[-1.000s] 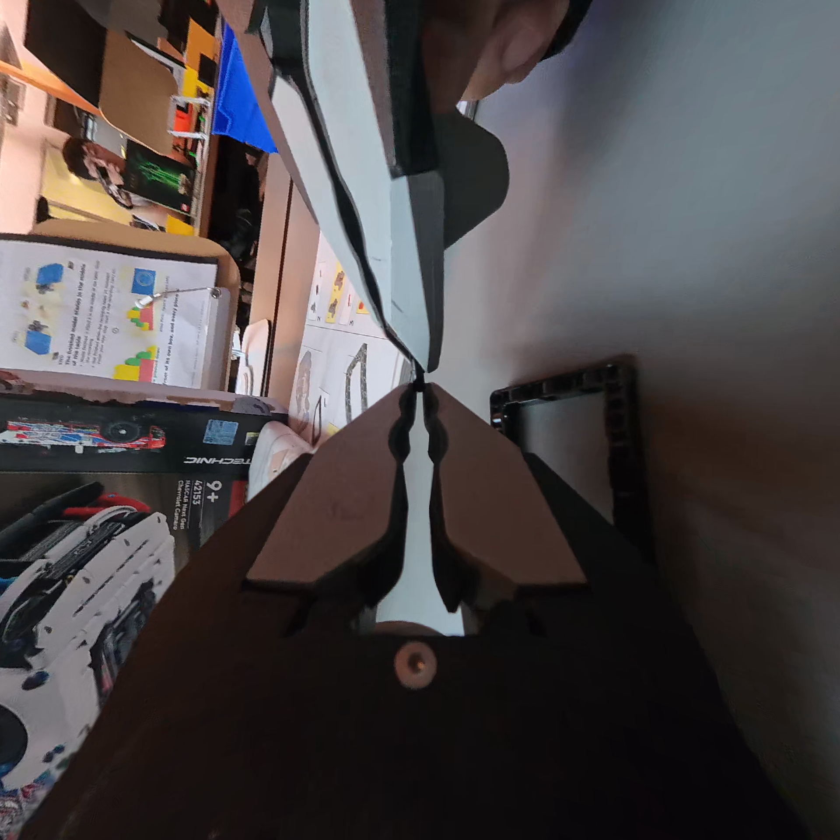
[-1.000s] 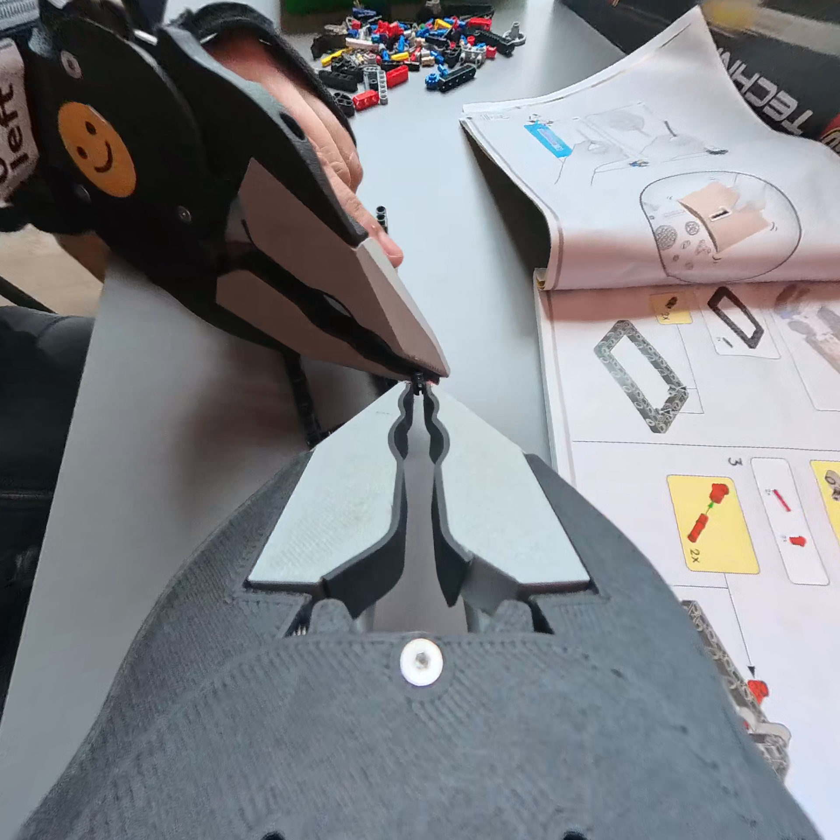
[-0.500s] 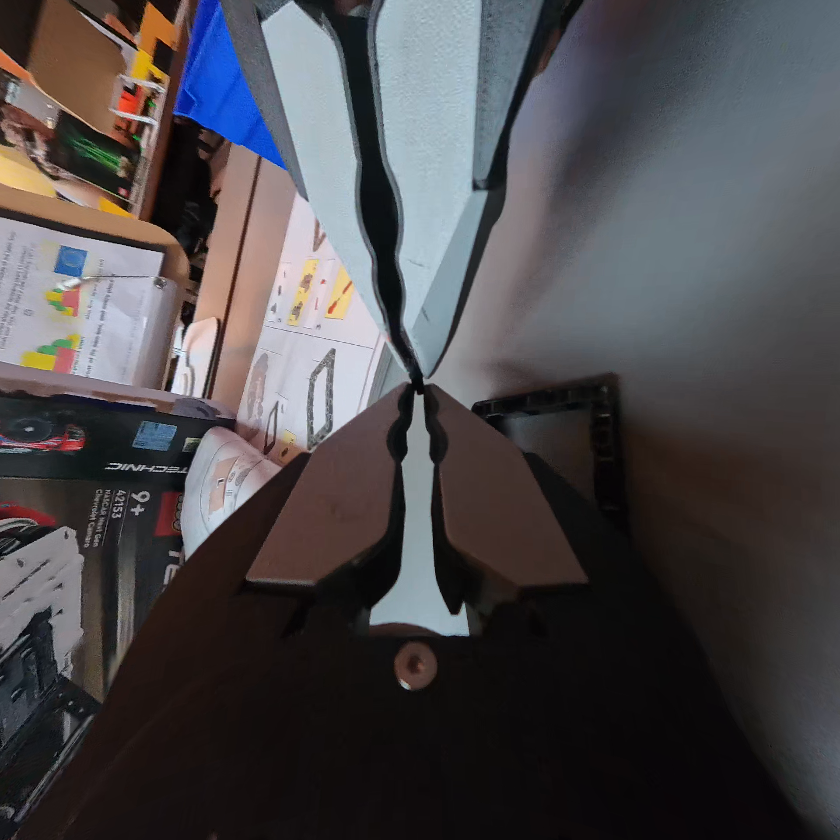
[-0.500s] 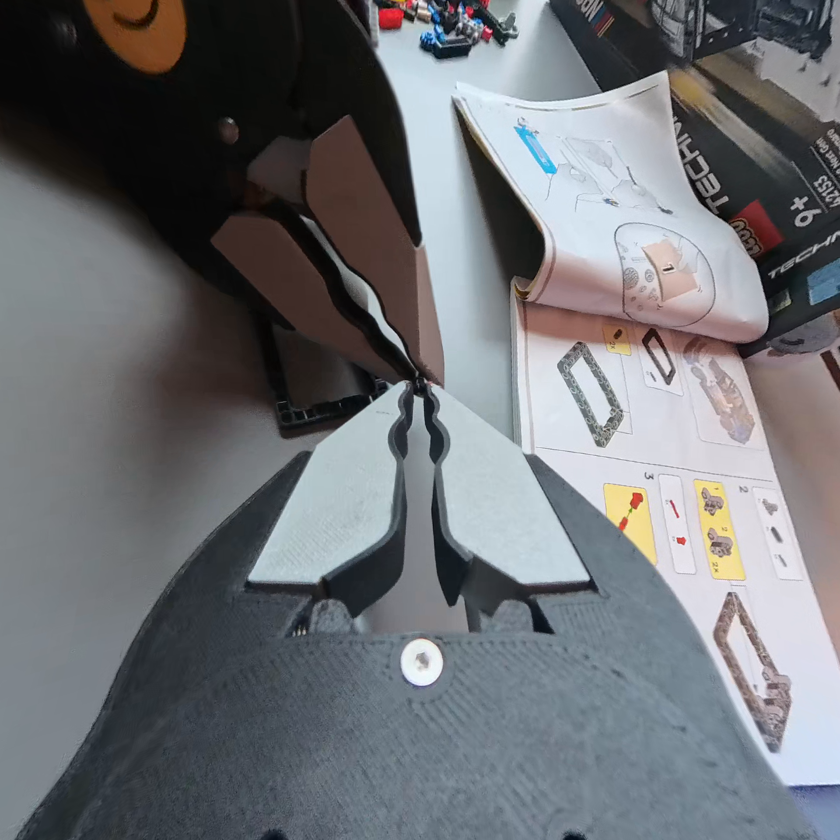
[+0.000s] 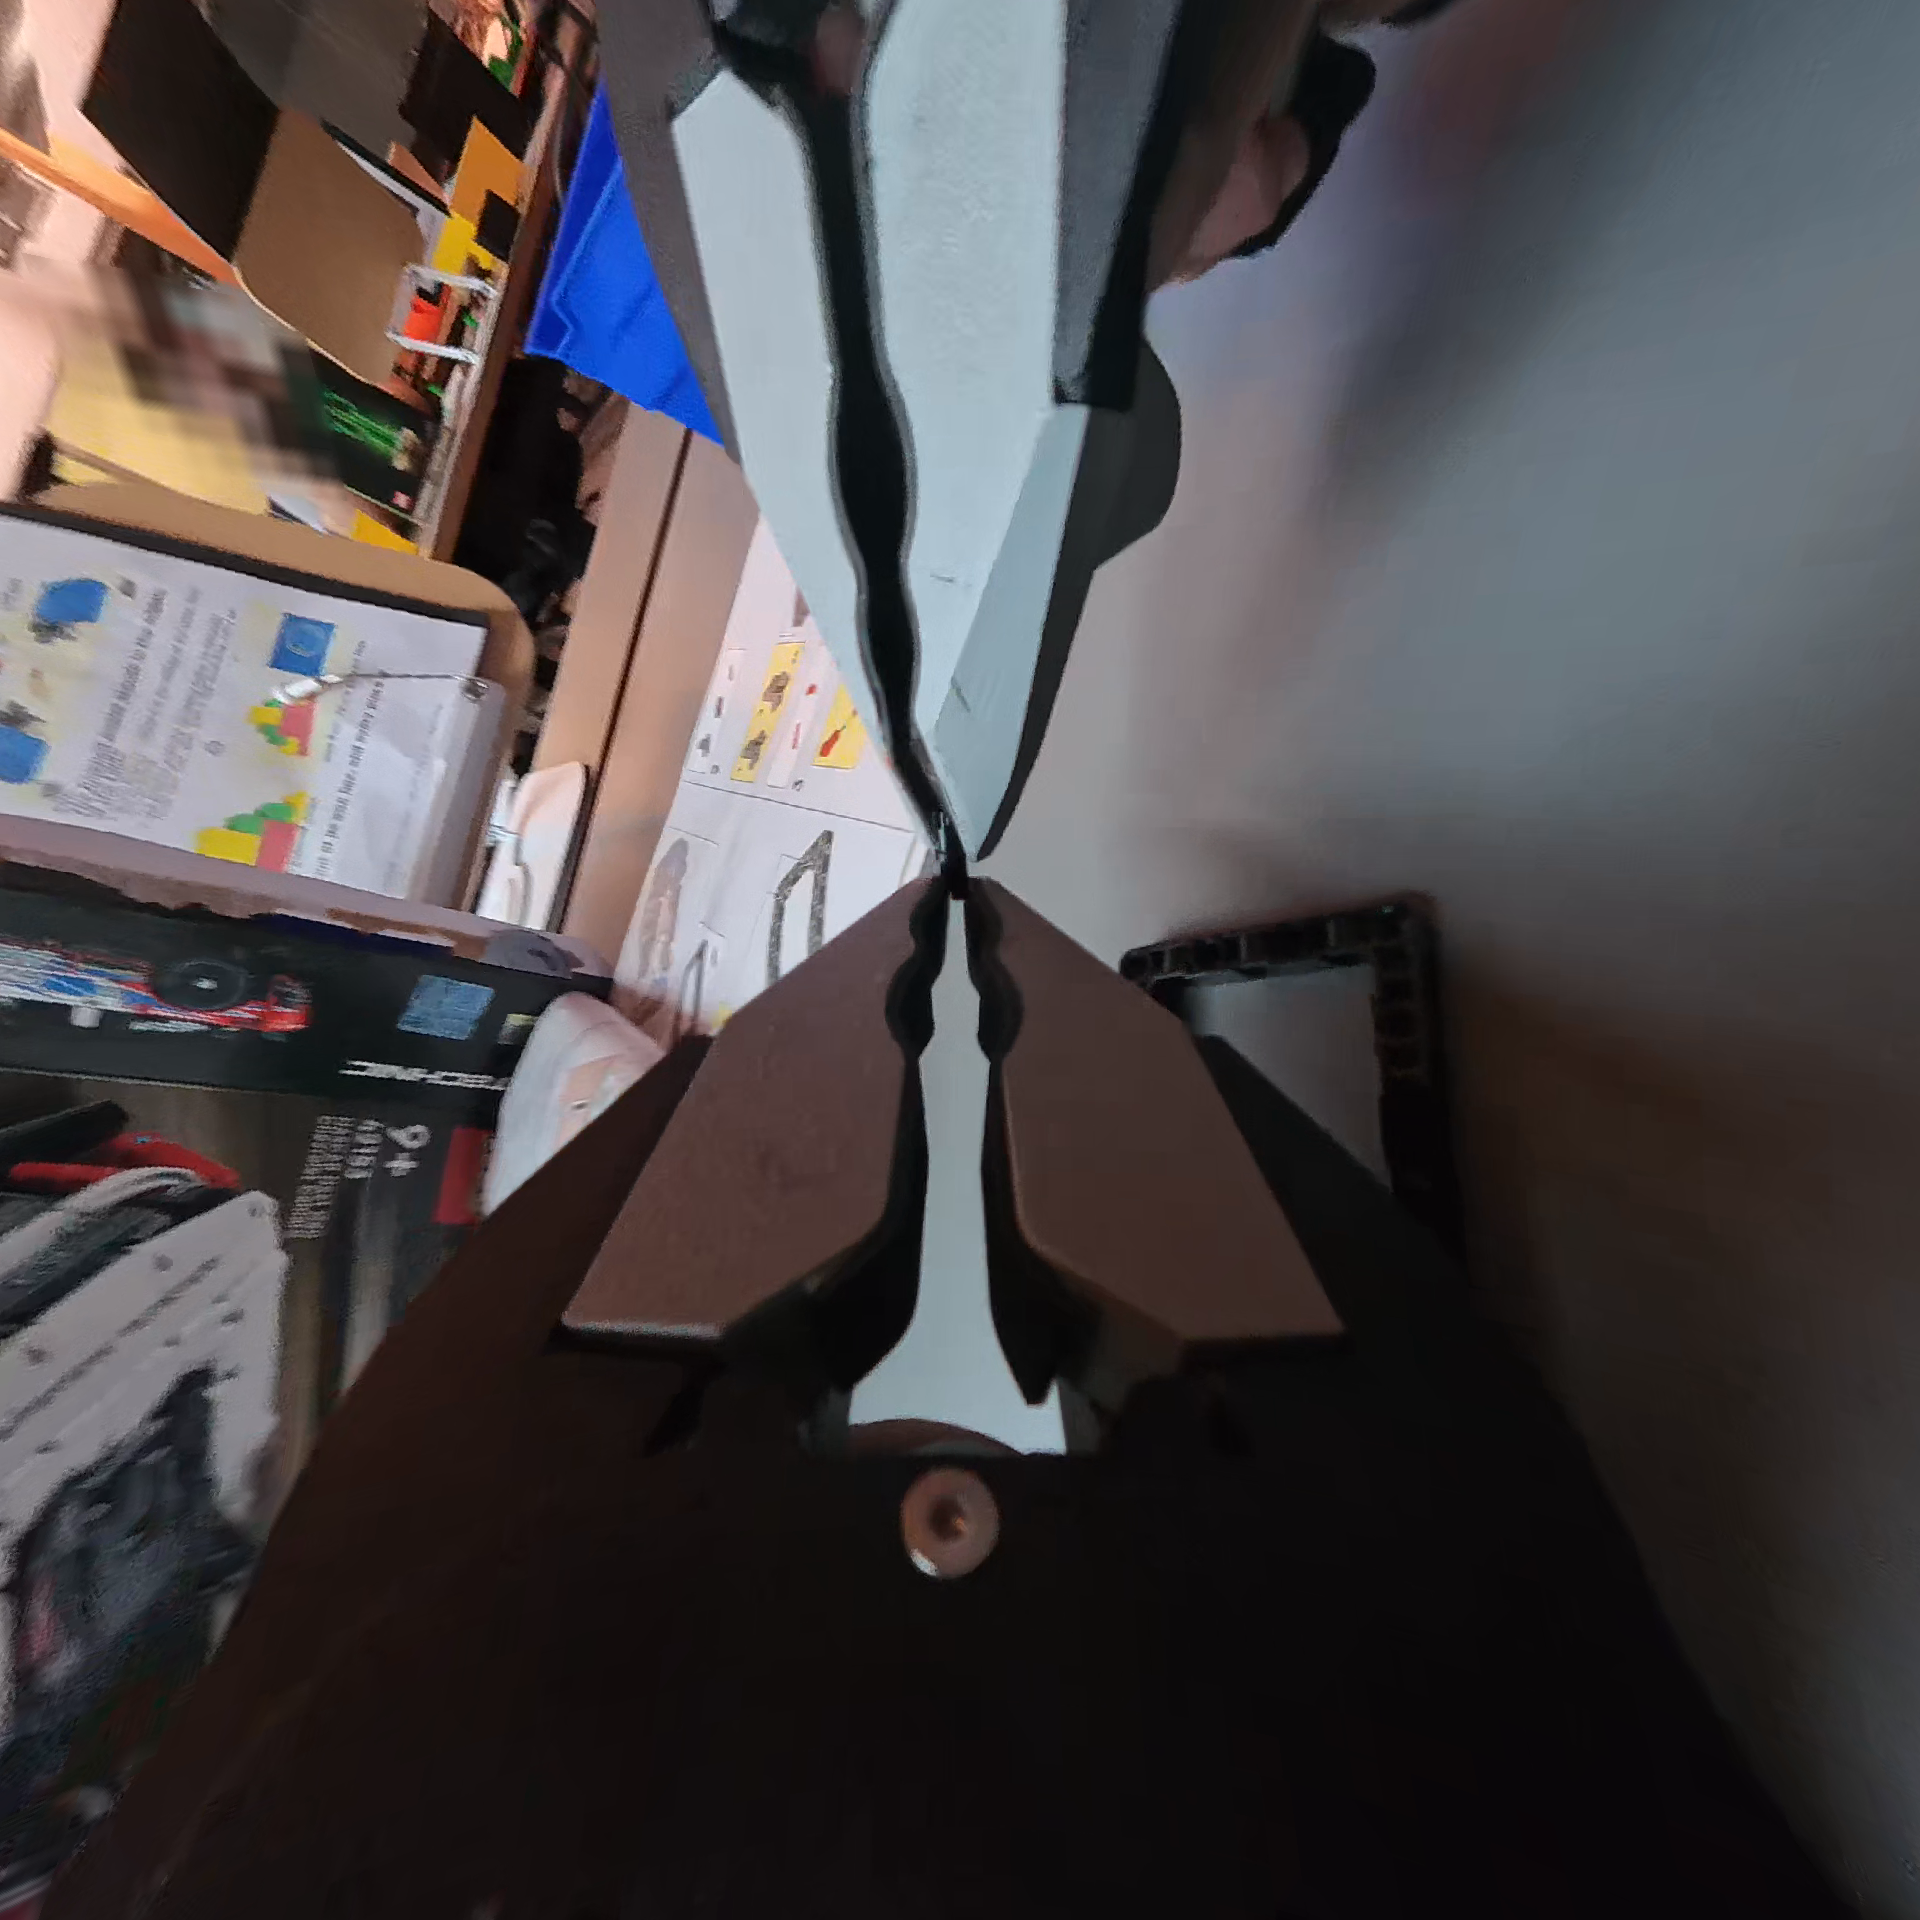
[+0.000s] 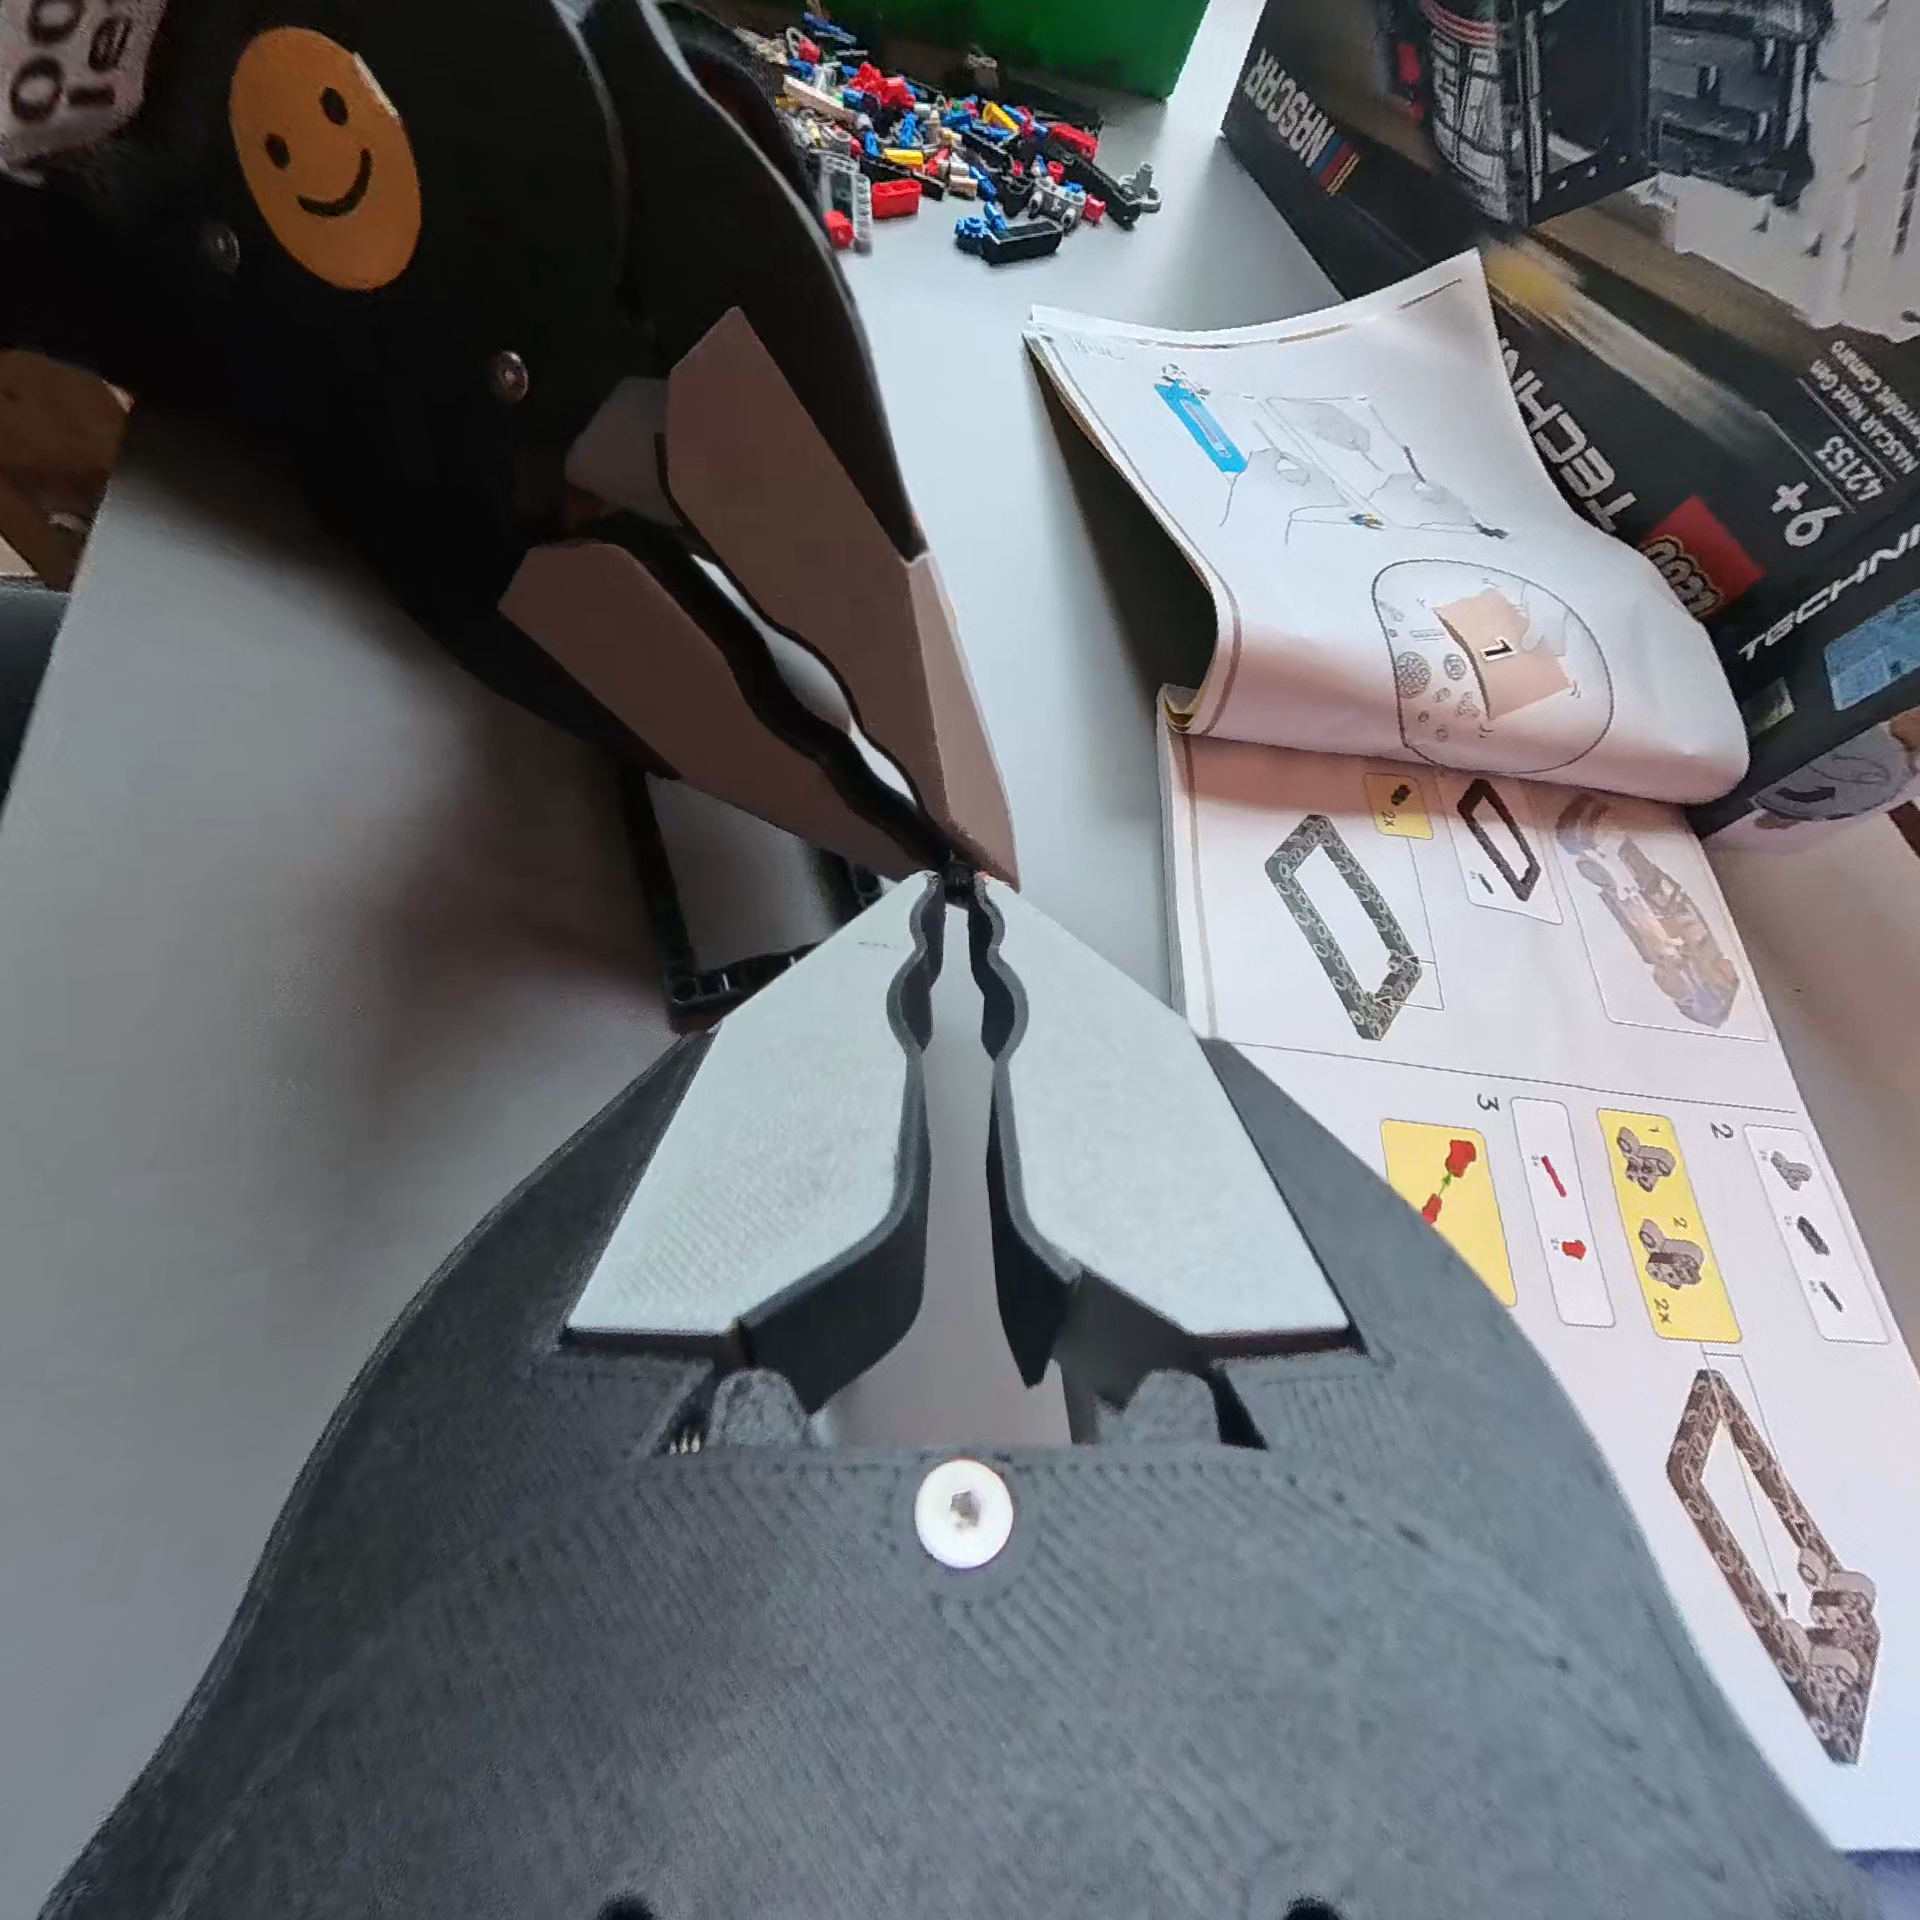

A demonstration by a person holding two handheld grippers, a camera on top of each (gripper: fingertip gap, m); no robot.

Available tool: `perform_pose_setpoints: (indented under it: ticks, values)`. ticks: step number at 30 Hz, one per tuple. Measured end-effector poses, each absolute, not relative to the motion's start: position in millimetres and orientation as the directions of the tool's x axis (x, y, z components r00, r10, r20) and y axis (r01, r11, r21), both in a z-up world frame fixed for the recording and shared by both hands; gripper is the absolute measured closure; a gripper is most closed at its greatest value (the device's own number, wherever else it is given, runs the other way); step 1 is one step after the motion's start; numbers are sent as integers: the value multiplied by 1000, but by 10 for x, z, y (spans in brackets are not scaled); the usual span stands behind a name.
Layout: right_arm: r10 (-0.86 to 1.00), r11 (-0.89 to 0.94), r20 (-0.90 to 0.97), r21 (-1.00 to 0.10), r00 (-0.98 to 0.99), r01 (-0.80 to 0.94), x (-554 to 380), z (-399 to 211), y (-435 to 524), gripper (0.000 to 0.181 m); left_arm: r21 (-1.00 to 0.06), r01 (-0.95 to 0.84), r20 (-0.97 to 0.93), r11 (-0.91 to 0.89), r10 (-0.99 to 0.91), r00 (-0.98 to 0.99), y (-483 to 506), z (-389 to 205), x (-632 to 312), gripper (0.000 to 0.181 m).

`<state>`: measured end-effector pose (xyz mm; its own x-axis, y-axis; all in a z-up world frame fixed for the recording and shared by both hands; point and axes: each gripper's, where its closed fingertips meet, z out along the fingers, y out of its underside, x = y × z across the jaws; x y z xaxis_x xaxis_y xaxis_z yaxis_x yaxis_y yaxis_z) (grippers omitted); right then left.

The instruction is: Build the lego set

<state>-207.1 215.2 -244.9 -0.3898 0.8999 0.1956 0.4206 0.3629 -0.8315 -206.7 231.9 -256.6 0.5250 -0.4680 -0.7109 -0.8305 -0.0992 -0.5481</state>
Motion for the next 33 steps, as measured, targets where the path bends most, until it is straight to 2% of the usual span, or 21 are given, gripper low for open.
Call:
perform_pose_setpoints:
  ticks: [6,11,15,28,33]
  values:
    - [898,373,205,-823,-389,429,-2077,-2486,2169,180,-623,-774,-636,-114,-502,586,2329,-2594,-2070,178]
    - [886,408,231,-800,-401,441,-2083,-2547,2143,180,-573,-808,-657,-140,-510,555,2325,-2680,-2098,175]
    - [881,419,240,-796,-407,438,-2083,-2544,2124,180,-528,-835,-676,-154,-518,523,2323,-2749,-2132,181]
    - [808,575,426,-720,-407,388,-2083,-2553,2128,180,-562,-812,-646,-157,-530,549,2317,-2744,-2100,174]
    - [773,623,469,-686,-428,375,-2074,-2587,2100,180,-554,-820,-646,-146,-545,534,2297,-2757,-2071,180]
